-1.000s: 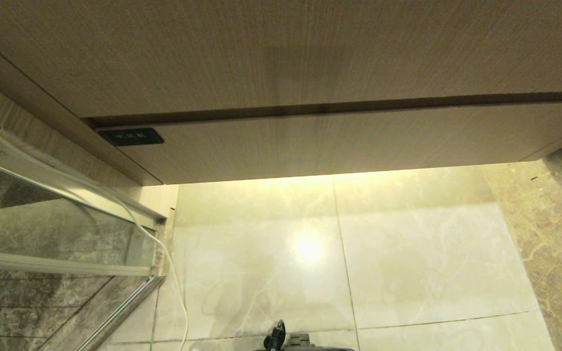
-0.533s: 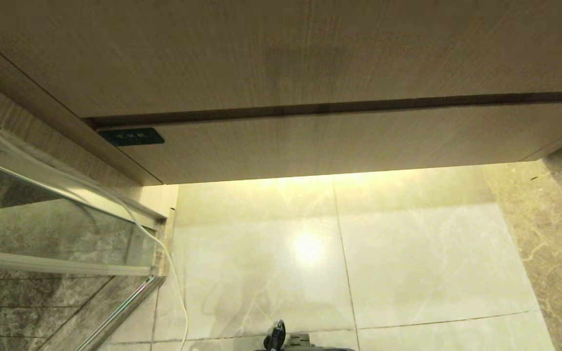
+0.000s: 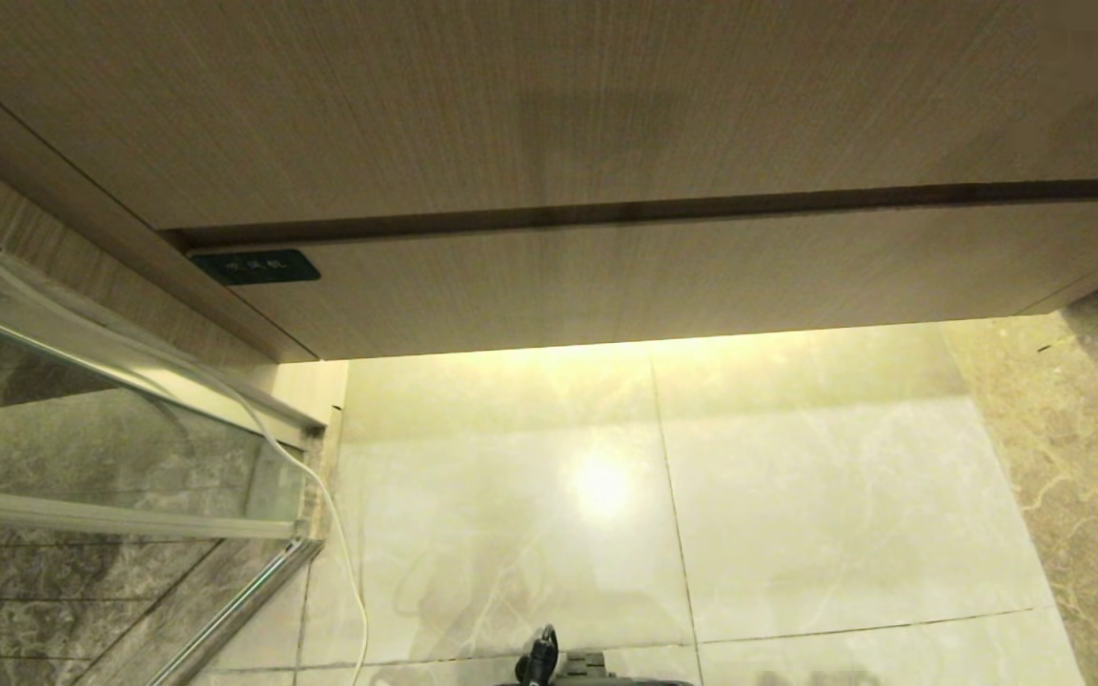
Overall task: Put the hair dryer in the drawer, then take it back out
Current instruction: Pull open the drawer
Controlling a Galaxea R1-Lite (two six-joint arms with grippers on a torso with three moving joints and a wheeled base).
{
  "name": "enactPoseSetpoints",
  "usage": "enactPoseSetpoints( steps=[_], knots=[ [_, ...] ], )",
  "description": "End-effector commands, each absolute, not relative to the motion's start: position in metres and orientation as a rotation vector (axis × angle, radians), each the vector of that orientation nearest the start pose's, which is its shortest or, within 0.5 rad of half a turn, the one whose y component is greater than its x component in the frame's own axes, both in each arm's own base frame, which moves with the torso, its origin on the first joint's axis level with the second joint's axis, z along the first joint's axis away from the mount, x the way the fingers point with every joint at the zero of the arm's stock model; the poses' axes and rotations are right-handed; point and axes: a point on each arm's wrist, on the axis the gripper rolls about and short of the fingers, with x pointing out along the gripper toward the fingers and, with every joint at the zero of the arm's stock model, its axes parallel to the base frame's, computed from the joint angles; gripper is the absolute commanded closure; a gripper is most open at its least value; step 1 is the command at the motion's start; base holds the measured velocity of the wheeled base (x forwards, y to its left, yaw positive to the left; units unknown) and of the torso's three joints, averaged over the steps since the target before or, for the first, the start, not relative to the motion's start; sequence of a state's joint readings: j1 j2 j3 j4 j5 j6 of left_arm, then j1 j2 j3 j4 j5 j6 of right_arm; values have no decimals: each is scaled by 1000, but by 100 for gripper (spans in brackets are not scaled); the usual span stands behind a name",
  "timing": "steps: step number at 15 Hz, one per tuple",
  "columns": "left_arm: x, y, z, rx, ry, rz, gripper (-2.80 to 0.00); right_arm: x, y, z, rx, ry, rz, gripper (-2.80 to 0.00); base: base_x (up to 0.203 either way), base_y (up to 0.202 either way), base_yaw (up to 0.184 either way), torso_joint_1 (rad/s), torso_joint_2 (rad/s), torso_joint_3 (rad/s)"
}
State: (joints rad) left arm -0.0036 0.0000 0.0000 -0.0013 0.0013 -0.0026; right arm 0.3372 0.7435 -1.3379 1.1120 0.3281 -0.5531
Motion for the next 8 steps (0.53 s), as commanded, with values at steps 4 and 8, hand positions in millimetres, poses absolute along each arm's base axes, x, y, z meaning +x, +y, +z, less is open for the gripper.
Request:
enactPoseSetpoints(
  steps=[4,8],
  knots=[
    [-23,0,75,-3,0,-2,0,72,33,322,-626,446,704,-280,0,0,0,0,0,0],
    [-23,0,76,-2,-2,-2,0,126,57,318,-874,256,564,-280,0,0,0,0,0,0]
  ],
)
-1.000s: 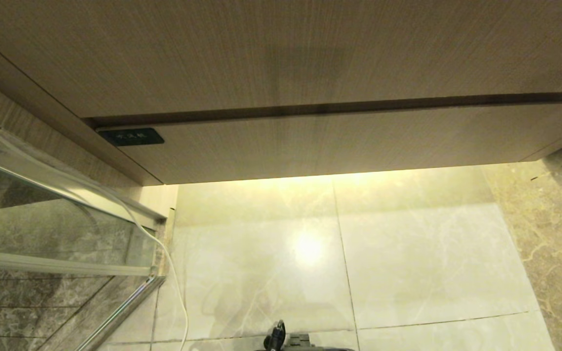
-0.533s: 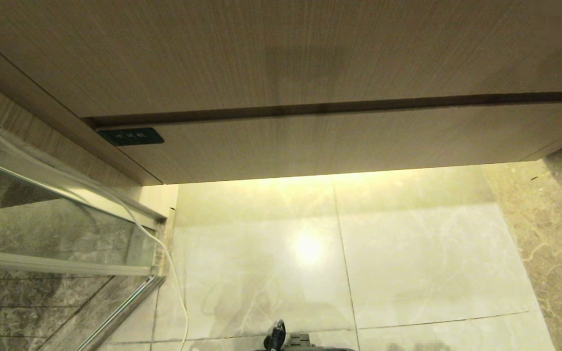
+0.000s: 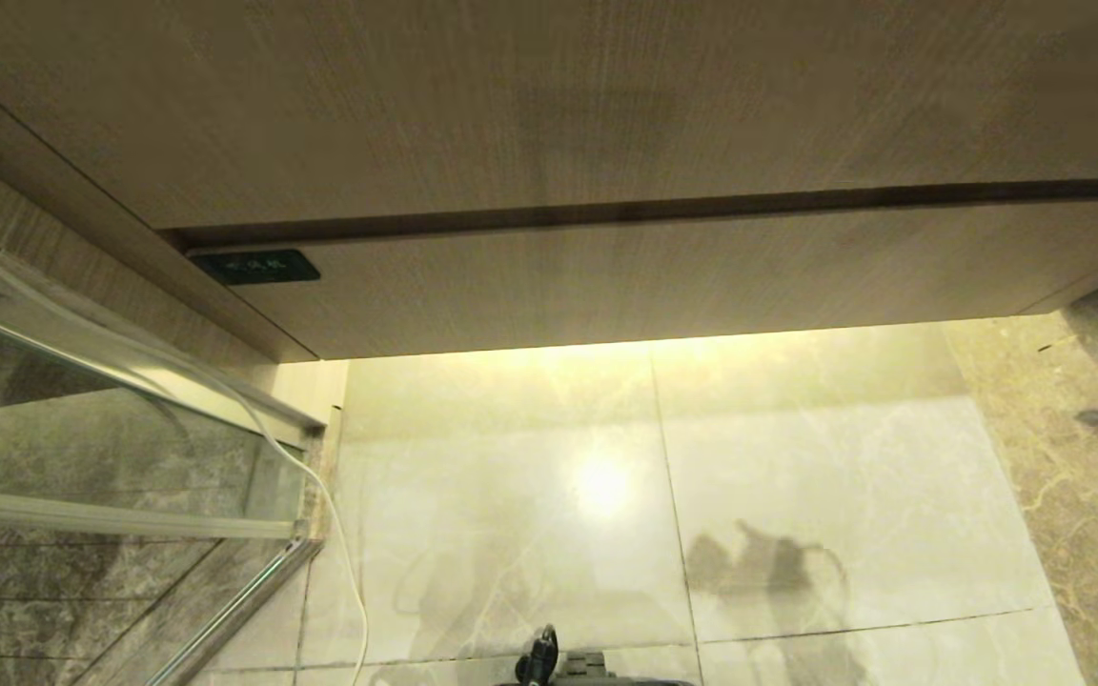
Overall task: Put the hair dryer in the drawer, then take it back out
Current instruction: Pull open the drawer
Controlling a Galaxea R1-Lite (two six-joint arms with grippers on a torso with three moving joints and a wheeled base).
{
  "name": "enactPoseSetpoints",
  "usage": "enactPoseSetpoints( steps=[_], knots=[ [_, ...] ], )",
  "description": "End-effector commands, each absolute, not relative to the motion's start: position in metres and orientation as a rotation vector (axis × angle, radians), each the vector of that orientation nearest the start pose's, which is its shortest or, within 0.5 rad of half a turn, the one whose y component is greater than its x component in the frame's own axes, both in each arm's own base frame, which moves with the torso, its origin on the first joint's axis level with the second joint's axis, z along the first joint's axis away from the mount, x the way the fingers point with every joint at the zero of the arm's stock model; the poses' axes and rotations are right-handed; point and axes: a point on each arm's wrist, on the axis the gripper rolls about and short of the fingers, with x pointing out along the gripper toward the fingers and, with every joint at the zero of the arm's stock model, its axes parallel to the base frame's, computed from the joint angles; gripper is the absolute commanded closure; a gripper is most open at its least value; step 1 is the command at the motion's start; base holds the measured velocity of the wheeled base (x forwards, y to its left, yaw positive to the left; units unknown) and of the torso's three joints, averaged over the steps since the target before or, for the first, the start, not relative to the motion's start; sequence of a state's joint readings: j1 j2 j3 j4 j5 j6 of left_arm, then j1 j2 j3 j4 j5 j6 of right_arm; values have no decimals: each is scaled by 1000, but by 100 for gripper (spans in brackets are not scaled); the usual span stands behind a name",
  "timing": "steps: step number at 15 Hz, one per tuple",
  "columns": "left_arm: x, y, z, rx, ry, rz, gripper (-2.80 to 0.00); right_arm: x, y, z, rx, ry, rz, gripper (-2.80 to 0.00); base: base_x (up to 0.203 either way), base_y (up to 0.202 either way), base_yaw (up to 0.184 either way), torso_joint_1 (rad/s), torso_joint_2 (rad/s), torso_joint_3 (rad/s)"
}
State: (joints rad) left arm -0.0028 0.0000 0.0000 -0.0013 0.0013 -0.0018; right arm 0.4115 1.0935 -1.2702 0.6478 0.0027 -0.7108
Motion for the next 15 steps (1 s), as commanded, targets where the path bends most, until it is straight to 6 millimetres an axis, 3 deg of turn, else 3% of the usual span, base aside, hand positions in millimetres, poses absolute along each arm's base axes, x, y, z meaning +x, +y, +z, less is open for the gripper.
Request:
enactPoseSetpoints(
  steps=[1,3,6,11,15],
  knots=[
    [-23,0,75,-3,0,-2,0,136,61,312,-945,200,563,-280,0,0,0,0,0,0],
    [-23,0,75,-3,0,-2,0,154,71,295,-1103,58,592,-280,0,0,0,0,0,0],
    [-23,0,75,-3,0,-2,0,165,77,280,-1155,-45,782,-280,0,0,0,0,0,0],
    [-23,0,75,-3,-1,-2,0,201,82,263,-1255,-218,675,-280,0,0,0,0,0,0],
    [-23,0,75,-3,0,-2,0,224,83,250,-1292,-174,666,-280,0,0,0,0,0,0]
  ],
)
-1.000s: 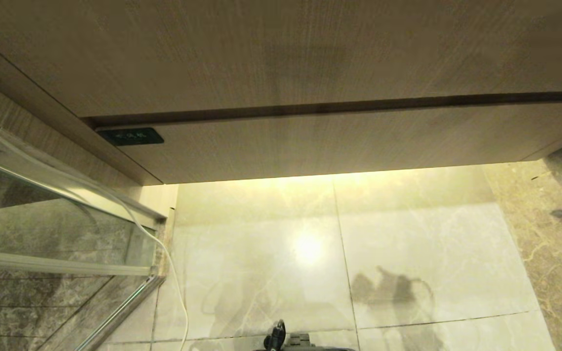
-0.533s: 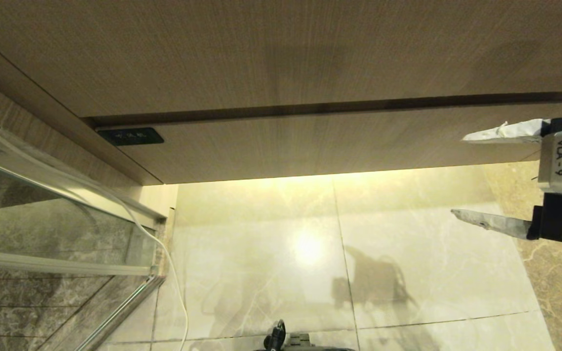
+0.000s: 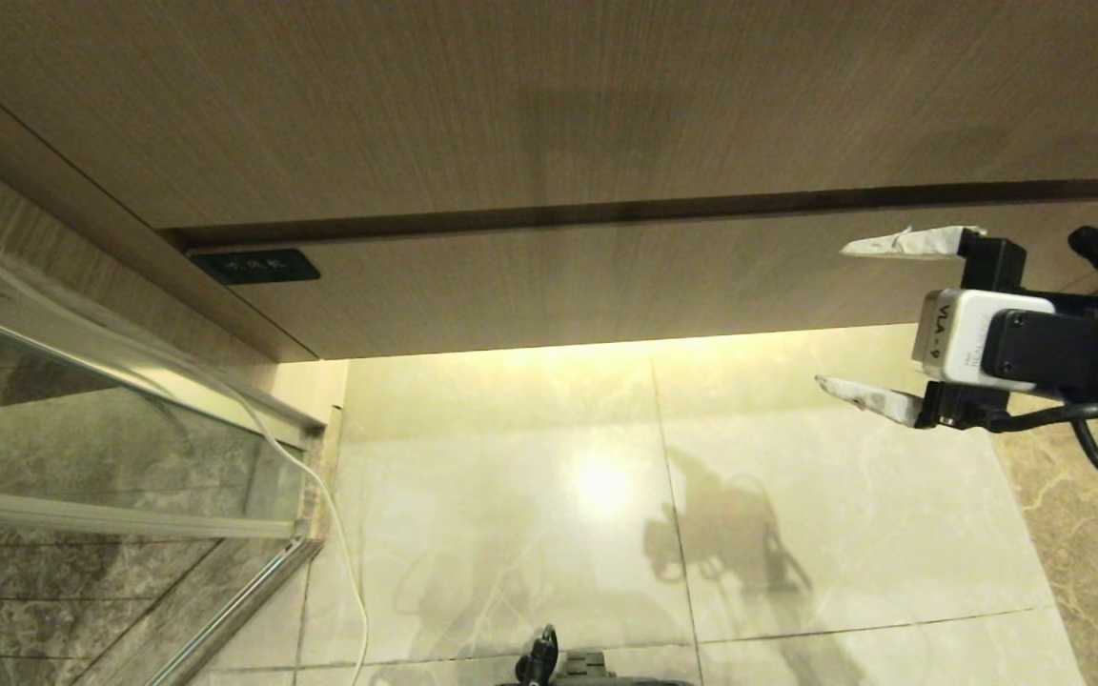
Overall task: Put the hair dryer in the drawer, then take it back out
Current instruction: Pull open the drawer
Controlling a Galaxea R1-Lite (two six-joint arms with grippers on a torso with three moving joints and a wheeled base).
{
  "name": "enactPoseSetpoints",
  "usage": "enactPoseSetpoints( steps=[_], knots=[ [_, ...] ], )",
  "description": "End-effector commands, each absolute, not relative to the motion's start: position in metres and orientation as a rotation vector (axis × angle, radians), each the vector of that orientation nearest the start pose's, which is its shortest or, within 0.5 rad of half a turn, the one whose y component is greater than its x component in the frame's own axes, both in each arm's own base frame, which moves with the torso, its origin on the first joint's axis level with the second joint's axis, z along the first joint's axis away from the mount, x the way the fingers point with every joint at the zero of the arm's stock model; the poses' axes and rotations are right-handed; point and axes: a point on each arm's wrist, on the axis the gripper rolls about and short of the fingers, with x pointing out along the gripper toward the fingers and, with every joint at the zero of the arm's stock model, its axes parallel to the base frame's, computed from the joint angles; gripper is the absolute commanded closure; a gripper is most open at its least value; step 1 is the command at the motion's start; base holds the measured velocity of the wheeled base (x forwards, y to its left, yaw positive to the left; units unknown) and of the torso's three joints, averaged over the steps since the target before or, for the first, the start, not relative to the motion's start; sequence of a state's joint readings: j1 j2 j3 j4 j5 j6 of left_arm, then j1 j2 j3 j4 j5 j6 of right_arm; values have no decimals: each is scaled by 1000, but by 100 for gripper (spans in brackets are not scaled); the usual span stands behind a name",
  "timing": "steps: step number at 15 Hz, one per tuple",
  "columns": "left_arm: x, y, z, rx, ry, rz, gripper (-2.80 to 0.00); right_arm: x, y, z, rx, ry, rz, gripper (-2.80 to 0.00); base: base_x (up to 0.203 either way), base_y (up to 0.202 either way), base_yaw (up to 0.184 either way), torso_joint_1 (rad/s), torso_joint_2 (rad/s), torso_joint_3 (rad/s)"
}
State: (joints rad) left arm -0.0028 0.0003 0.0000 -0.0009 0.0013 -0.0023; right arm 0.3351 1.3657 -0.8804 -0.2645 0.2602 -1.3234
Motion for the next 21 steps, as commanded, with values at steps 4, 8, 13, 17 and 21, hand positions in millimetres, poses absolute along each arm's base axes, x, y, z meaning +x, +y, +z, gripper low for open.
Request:
enactPoseSetpoints(
  steps=[4,8,13,17,21],
  knots=[
    [-23,0,76,-3,-1,-2,0,243,88,263,-1246,-148,642,-280,0,0,0,0,0,0],
    [-23,0,75,-2,0,-2,0,261,88,273,-1231,-55,630,-280,0,0,0,0,0,0],
    [-23,0,76,-2,-2,-2,0,281,92,277,-1228,-64,611,-280,0,0,0,0,0,0],
    [-23,0,75,-3,0,-2,0,296,92,275,-1231,-76,578,-280,0,0,0,0,0,0],
    [-23,0,76,-3,-1,-2,0,309,96,272,-1230,-89,565,-280,0,0,0,0,0,0]
  ],
)
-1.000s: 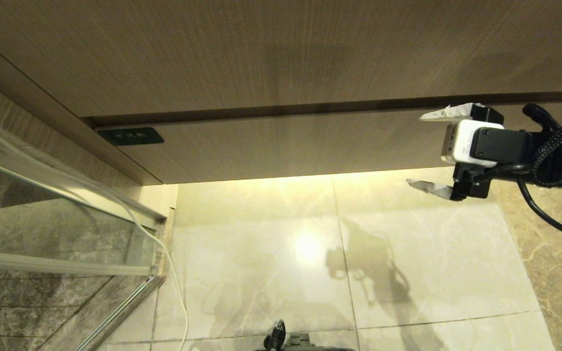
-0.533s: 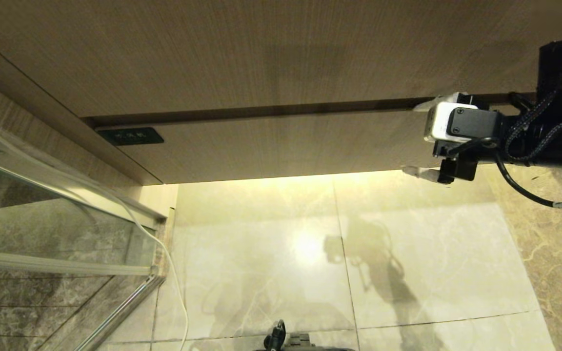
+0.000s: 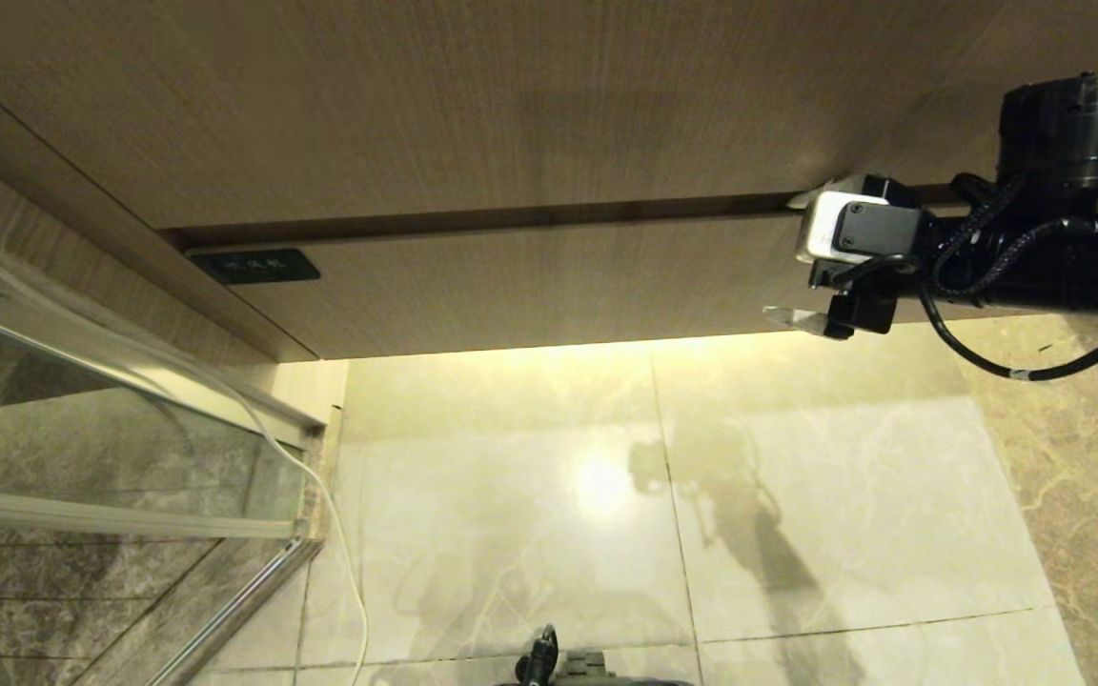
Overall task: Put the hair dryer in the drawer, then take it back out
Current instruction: Pull open the drawer
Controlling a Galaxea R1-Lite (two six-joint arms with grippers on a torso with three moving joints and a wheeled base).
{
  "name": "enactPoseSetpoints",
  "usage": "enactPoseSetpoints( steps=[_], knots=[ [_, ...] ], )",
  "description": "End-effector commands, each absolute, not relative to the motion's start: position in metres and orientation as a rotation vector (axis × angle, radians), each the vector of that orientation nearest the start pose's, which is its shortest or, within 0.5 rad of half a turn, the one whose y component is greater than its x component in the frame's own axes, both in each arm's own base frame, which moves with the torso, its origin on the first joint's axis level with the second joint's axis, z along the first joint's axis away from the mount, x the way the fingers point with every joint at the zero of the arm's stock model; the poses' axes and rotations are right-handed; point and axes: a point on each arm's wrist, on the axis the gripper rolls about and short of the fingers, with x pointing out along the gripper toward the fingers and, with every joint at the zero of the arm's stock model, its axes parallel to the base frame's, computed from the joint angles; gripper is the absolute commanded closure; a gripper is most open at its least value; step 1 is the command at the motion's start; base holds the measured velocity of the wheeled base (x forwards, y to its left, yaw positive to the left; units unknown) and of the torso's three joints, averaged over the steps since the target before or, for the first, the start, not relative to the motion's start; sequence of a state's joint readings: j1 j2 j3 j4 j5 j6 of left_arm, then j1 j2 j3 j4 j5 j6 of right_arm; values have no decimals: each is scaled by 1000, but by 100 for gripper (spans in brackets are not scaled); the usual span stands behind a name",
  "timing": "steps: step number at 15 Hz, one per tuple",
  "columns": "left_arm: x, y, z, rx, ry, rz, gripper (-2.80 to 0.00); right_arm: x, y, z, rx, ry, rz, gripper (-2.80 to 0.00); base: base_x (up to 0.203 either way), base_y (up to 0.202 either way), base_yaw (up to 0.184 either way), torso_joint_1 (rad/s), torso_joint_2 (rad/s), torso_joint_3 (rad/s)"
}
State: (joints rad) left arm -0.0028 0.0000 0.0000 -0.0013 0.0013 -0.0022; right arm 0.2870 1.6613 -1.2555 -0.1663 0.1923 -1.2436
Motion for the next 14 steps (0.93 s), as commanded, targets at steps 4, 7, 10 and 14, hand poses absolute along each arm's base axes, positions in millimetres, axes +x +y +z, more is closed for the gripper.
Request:
enactPoseSetpoints(
  steps=[4,7,10,14],
  knots=[
    [-23,0,75,-3,0,-2,0,319,99,269,-1231,-133,534,-280,0,0,0,0,0,0],
    [-23,0,75,-3,0,-2,0,326,99,260,-1232,-111,542,-280,0,0,0,0,0,0],
    [-23,0,76,-3,-2,-2,0,329,98,251,-1235,-65,536,-280,0,0,0,0,0,0],
    [-23,0,75,-3,0,-2,0,321,92,241,-1225,44,596,-280,0,0,0,0,0,0]
  ],
)
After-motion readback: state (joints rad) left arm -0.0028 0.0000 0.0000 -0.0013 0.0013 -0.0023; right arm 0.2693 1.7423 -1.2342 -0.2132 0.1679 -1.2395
